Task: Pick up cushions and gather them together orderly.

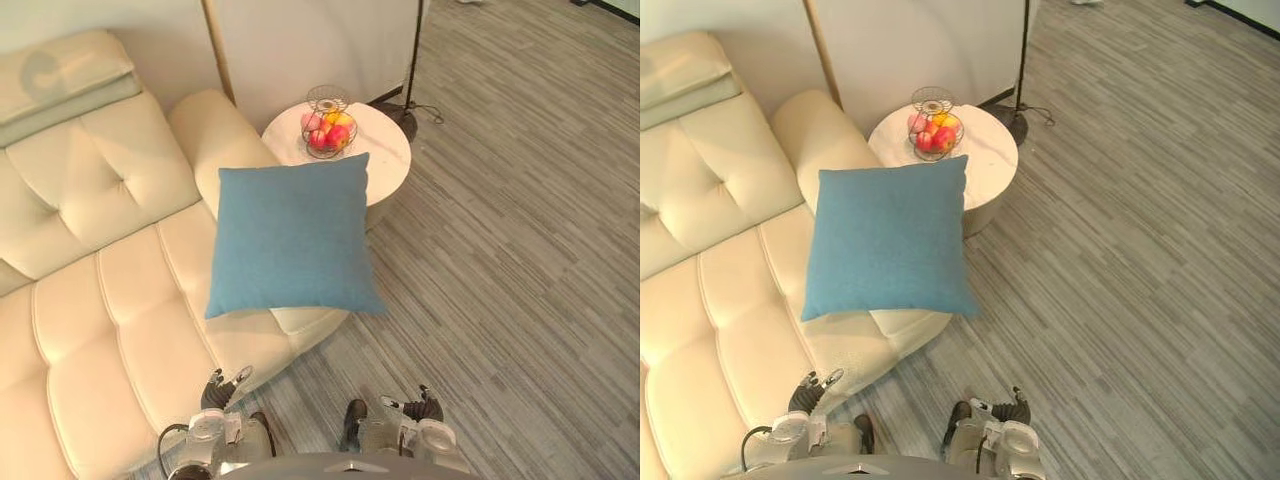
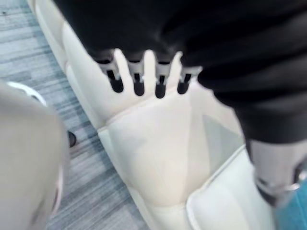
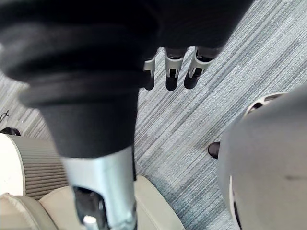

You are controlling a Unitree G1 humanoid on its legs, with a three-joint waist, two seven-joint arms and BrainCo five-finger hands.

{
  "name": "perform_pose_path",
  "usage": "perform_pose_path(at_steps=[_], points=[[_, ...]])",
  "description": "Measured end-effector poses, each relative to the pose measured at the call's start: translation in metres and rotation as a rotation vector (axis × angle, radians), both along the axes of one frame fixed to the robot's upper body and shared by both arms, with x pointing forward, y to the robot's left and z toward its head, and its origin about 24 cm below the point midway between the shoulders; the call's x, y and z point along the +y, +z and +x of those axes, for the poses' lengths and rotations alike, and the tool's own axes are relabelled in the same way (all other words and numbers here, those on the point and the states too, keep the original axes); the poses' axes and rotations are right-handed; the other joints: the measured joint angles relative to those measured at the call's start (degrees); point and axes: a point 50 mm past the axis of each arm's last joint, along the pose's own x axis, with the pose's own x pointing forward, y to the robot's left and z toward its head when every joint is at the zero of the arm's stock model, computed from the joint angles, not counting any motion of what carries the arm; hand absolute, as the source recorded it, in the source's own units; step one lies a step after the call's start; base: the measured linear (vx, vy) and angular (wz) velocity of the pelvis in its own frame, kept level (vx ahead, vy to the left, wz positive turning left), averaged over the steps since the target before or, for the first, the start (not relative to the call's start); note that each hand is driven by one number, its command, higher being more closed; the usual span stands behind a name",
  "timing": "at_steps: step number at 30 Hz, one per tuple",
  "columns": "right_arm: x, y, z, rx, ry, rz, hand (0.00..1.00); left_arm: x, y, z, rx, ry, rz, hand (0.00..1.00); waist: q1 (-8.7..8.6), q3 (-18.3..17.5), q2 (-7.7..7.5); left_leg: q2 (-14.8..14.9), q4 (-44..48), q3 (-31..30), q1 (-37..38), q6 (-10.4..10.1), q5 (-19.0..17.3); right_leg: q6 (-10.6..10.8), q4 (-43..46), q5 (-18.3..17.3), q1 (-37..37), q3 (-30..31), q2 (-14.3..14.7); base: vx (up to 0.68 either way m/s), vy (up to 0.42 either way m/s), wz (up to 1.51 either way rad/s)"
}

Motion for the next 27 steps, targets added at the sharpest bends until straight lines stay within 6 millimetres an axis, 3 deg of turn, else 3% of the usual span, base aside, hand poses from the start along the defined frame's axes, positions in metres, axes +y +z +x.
perform_pose_path(at_steps=[6, 10, 12, 15, 17, 20, 27], points=[[0.002, -0.002, 0.002, 0.016, 0.008, 0.007, 0.0, 0.006, -0.002, -0.005, 0.029, -0.041, 0.036, 0.0, -0.15, -0.13, -0.03, -0.69, -0.16, 0.05, 0.87, 0.16, 0.11, 0.57, -2.94, 1.53, 2.17, -0.3, -0.39, 0.0, 0.041, 0.01], [0.004, -0.002, 0.005, 0.014, 0.034, 0.004, 0.0, 0.01, -0.002, -0.006, 0.031, -0.049, 0.047, 0.0, -0.81, 0.08, -1.16, -2.12, -0.63, 1.21, 1.28, 1.86, -1.81, 1.27, 8.5, -3.71, -2.84, 1.3, -3.45, -0.07, 0.021, -0.01], [0.009, -0.002, 0.007, 0.015, 0.071, 0.003, 0.0, 0.015, -0.001, -0.006, 0.033, -0.055, 0.065, 0.0, -1.25, 0.02, -2.67, -3.65, -0.56, 0.88, 1.39, 2.25, -2.29, 1.39, 13.71, -5.44, -5.34, 4.59, -4.85, -0.11, 0.001, 0.04], [0.011, -0.003, 0.006, 0.023, 0.093, 0.001, 0.0, 0.017, -0.002, -0.007, 0.036, -0.053, 0.07, 0.0, -1.97, -0.19, -3.13, -4.18, -0.7, -1.49, 1.63, 2.22, -2.14, 1.28, 13.97, -5.37, -5.03, 8.1, -4.31, -0.07, 0.025, 0.25], [0.011, -0.006, -0.003, 0.052, 0.082, 0.006, 0.0, 0.019, -0.003, -0.01, 0.049, -0.064, 0.078, 0.0, -2.98, -1.07, -3.46, -4.28, -0.45, -5.08, 0.39, 1.71, -1.18, 1.12, 9.23, -5.71, -2.23, 10.81, -2.43, -0.04, -0.013, 0.69], [0.01, -0.008, -0.005, 0.063, 0.068, 0.01, 0.0, 0.018, -0.002, -0.009, 0.046, -0.057, 0.074, 0.0, -2.5, -1.17, -3.63, -3.9, -0.88, -6.77, -0.04, 1.23, 0.1, 1.28, 8.21, -5.53, -1.61, 9.31, -1.92, -0.03, -0.08, 0.4], [0.001, -0.011, -0.019, 0.086, -0.008, 0.017, 0.0, 0.018, -0.006, -0.02, 0.073, -0.012, 0.057, 0.0, -2.36, -3.33, -2.22, -2.91, -6.08, -9.02, 2.33, 0.38, 2.84, 1.4, 2.07, -3.91, 2.67, 6.61, -0.09, 0.01, -0.048, 0.15]])
